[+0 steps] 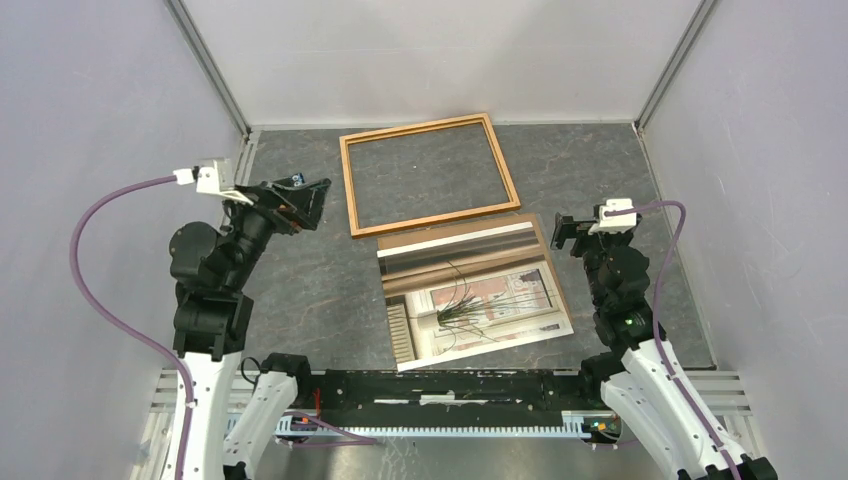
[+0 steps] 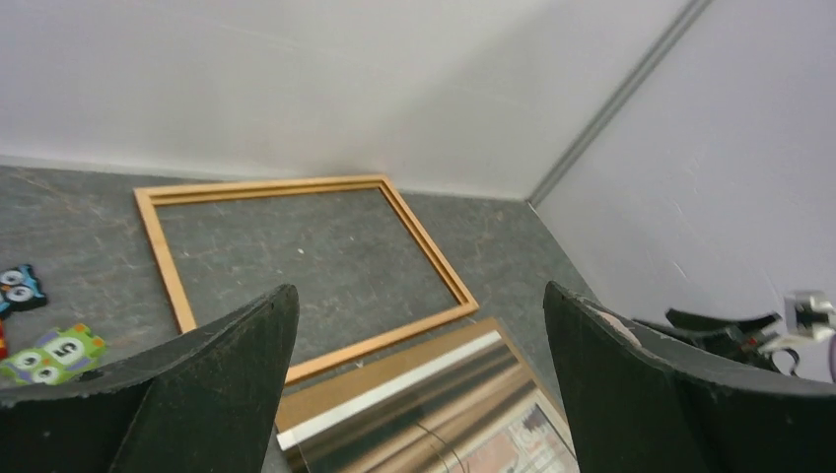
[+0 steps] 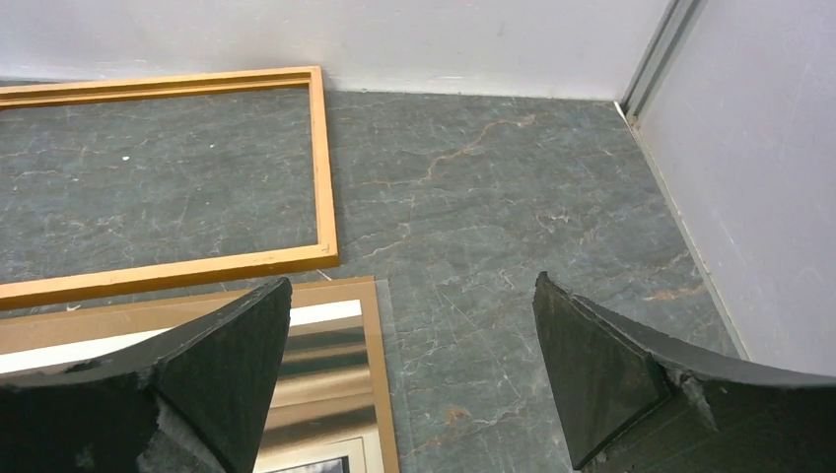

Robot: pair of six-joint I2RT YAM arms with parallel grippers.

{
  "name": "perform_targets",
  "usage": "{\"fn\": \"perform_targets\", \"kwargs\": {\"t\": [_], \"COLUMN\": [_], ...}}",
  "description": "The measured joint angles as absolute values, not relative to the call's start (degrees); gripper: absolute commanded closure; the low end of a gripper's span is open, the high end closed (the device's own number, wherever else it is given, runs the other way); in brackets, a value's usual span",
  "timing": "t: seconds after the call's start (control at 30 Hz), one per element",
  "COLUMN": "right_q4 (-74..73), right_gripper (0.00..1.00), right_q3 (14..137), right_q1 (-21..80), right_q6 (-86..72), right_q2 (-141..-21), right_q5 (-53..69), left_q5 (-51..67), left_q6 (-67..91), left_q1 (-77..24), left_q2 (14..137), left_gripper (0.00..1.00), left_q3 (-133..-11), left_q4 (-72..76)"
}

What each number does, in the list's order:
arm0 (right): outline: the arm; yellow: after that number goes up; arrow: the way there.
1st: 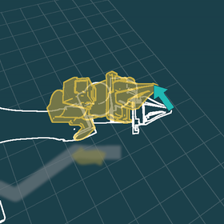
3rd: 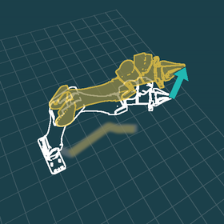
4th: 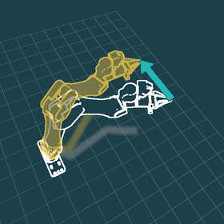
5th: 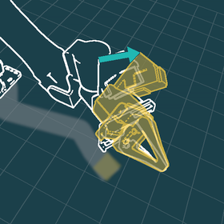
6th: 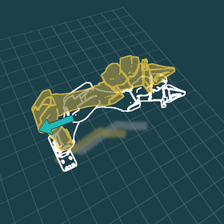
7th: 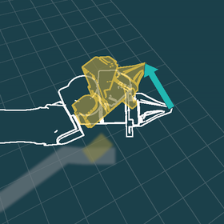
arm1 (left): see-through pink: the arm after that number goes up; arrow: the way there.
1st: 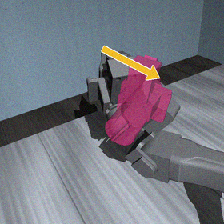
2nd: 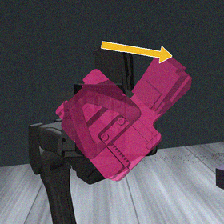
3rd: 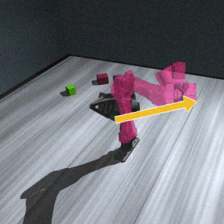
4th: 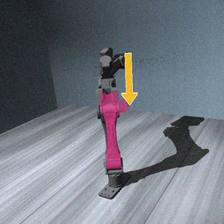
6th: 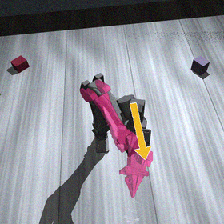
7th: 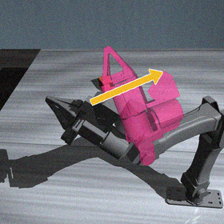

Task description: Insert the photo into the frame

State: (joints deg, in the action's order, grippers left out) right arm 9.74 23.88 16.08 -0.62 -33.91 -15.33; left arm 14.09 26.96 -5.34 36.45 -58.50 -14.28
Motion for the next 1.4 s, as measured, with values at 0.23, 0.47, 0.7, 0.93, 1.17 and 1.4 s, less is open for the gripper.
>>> {"fn": "perform_targets", "kwargs": {"t": [0.23, 0.47, 0.7, 0.93, 1.17, 1.4], "right_q4": [6.42, 3.31, 1.98, 6.39, 6.81, 7.29], "right_gripper": [0.02, 0.02, 0.02, 0.02, 0.02, 0.02], "right_q3": [25.02, 25.06, 24.86, 20.97, 20.95, 19.9], "right_q1": [16.08, 16.05, 15.07, 6.48, 1.06, -2.39], "right_q6": [-4.25, -4.86, -6.92, -13.34, -15.77, -16.25], "right_q2": [-35.7, -42.44, -51.11, -54.41, -59.86, -60.1], "right_q5": [-19.42, -15.27, -6.46, 2.74, 7.55, 10.33], "left_q5": [24.4, 24.43, 12.51, 5.96, 0.95, -1.52], "left_q6": [31.77, 34.3, 37.3, 41.17, 42.61, 42.87], "left_q1": [-5.76, -15.59, -35.27, -41.76, -41.98, -42.04], "left_q2": [39.29, 43.13, 47.88, 57.19, 62.78, 69.3], "left_gripper": [0.0, 0.0, 0.0, 0.0, 0.0, 0.0], "left_q3": [-52.1, -44.16, -39.48, -34.85, -34.79, -34.26], "left_q4": [-14.17, -17.37, -18.74, -16.32, -14.06, -11.53]}}
